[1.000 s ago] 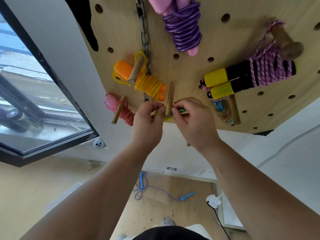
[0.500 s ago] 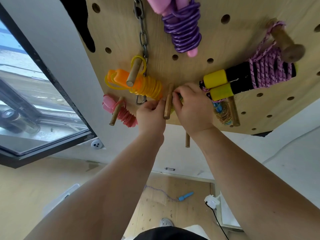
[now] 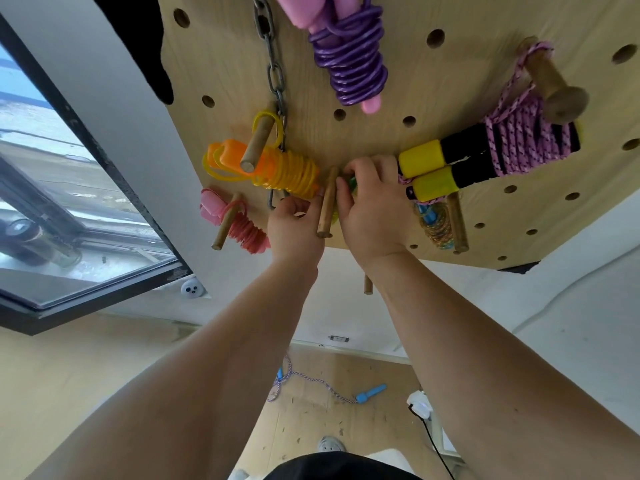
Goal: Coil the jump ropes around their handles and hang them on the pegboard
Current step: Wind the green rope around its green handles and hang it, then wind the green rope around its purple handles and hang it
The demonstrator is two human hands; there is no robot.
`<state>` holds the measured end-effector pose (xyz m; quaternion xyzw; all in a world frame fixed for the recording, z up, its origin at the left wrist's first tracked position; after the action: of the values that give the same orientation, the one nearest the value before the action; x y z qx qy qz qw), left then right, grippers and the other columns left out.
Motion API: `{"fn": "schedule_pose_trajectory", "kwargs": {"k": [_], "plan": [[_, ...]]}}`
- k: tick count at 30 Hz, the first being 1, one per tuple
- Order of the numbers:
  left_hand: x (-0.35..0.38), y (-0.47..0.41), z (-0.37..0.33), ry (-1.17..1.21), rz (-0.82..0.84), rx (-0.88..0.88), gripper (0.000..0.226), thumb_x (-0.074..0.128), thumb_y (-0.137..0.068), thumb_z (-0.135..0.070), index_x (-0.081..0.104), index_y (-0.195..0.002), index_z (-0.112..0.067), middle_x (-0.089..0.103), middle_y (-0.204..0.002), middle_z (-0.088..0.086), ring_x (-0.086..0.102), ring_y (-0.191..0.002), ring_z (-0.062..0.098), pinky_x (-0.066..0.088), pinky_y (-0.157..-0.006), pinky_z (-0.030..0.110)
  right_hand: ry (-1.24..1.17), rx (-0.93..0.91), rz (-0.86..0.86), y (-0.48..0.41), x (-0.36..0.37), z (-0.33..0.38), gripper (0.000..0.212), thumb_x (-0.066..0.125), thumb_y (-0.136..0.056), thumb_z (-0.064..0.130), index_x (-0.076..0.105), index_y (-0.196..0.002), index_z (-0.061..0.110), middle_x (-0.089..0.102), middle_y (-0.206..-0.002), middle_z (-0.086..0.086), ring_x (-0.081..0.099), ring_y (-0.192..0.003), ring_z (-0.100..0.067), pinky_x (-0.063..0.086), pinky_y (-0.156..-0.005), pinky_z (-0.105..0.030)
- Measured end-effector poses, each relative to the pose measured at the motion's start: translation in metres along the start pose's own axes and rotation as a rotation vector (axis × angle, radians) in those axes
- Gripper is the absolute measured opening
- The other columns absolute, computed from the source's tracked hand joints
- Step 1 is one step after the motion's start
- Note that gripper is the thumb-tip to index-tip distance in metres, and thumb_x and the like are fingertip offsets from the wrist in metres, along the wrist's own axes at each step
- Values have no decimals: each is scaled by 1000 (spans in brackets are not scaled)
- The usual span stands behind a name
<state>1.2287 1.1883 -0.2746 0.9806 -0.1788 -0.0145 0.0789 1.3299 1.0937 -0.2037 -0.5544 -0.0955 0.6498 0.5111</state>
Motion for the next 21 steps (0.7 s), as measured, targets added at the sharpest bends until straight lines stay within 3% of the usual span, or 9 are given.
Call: {"fn": "schedule_pose_trajectory", "kwargs": {"k": [3, 6, 9, 12, 14, 18, 21], "plan": [[-3, 3, 2, -44, 14, 9, 29, 68, -94, -41, 68, -84, -14, 67, -80, 5, 66, -79, 30, 60, -74, 48, -59, -36, -6, 9, -5, 1, 16, 65, -95, 28, 66, -101, 13, 62, -111, -10, 60, -78, -19, 41, -55, -22], [-9, 9, 3, -90, 14, 0, 27, 64, -97, -36, 66, -85, -12, 66, -84, 9, 65, -88, 38, 59, -79, 57, -112, -48, 36, 23, -7, -2, 23, 68, -93, 25, 67, -112, 12, 62, -122, -11, 61, -89, -17, 49, -65, -21], [-17, 17, 7, -123, 9, -11, 28, 67, -95, -32, 65, -92, -4, 66, -84, 9, 63, -73, 22, 60, -77, 55, -197, -65, 77, 39, -9, -2, 37, 70, -90, 22, 62, -124, 9, 55, -134, -14, 64, -93, -21, 53, -69, -23], [-30, 29, 13, -190, 37, 10, 30, 72, -90, -30, 64, -95, -2, 69, -95, 18, 62, -71, 16, 60, -75, 56, -277, -53, 78, 58, -16, -4, 41, 67, -91, 21, 58, -129, 7, 48, -140, -17, 65, -84, -16, 54, -68, -20], [-44, 38, 24, -241, 76, 18, 32, 74, -89, -33, 63, -93, -3, 68, -93, 19, 63, -73, 18, 59, -73, 55, -307, -47, 56, 76, -24, -4, 38, 67, -91, 19, 59, -126, 4, 50, -136, -18, 60, -77, -11, 49, -68, -14], [-95, 50, 61, -314, 108, -29, 24, 74, -89, -31, 65, -88, -9, 72, -86, 13, 68, -78, 31, 60, -74, 54, -309, -13, 54, 119, -32, 3, 24, 68, -90, 13, 64, -110, 1, 55, -118, -17, 50, -66, -11, 47, -59, -18], [-150, 55, 93, -329, 100, -86, 18, 71, -93, -27, 64, -86, -12, 72, -89, 7, 70, -87, 30, 61, -74, 47, -320, 35, 124, 152, -21, 19, 18, 68, -88, 12, 63, -103, 3, 55, -111, -13, 45, -62, -11, 42, -57, -17]]}}
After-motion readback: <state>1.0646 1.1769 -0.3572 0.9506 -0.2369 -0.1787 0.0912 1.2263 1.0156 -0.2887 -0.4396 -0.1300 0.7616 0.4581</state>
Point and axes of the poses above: each hand's wrist, its own y-axis away from the middle knuckle, its own x-axis out of the palm, z = x × y, the point moved 8 cm from there along -y, towards the middle knuckle
